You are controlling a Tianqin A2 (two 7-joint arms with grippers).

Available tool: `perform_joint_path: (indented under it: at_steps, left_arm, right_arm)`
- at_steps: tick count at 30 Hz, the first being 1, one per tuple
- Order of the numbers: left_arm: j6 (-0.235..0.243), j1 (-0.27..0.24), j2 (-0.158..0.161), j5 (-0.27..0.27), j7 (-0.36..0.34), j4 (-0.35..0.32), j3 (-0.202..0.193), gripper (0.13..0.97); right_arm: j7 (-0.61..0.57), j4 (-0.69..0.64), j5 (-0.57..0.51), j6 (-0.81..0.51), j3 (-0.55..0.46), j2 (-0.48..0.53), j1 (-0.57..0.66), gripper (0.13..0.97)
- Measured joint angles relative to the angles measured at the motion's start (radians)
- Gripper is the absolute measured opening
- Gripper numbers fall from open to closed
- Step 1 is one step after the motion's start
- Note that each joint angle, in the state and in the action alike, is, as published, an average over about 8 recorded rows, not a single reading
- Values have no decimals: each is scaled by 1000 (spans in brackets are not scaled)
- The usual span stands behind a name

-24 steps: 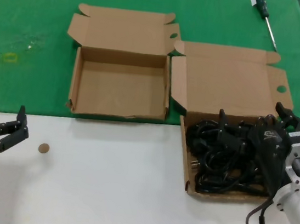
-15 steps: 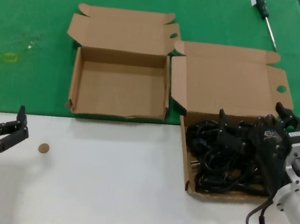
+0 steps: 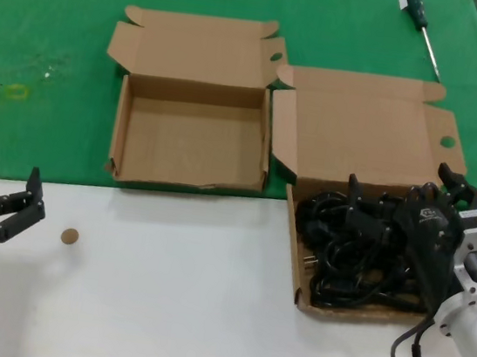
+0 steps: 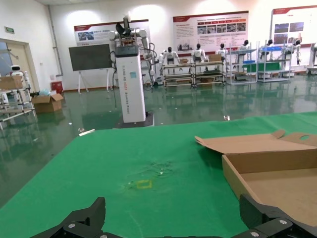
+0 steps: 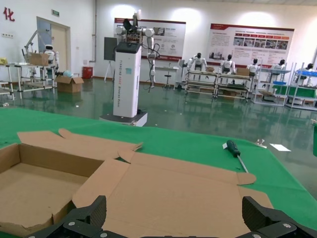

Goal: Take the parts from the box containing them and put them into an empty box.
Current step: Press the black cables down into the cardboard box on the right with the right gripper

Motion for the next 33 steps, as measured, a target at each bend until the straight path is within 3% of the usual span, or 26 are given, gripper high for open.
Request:
perform_joint_path:
  at_steps: [5, 17, 23, 31, 33]
  left_arm:
    - [0, 0, 0, 0, 0, 0, 0, 950]
    - [0, 0, 0, 0, 0, 0, 0, 809]
    - [0, 0, 0, 0, 0, 0, 0, 711]
    - [0, 0, 0, 0, 0, 0, 0, 490]
    - [0, 0, 0, 0, 0, 0, 0, 490]
  right_arm:
    - [0, 0, 0, 0, 0, 1, 0, 966]
    - [10, 8, 28, 38, -73, 86, 8, 966]
    - [10, 37, 74, 60, -157, 228, 26, 966]
    - [26, 69, 106, 30, -311, 492, 122, 966]
    - [36, 72, 85, -6, -341, 545, 156, 966]
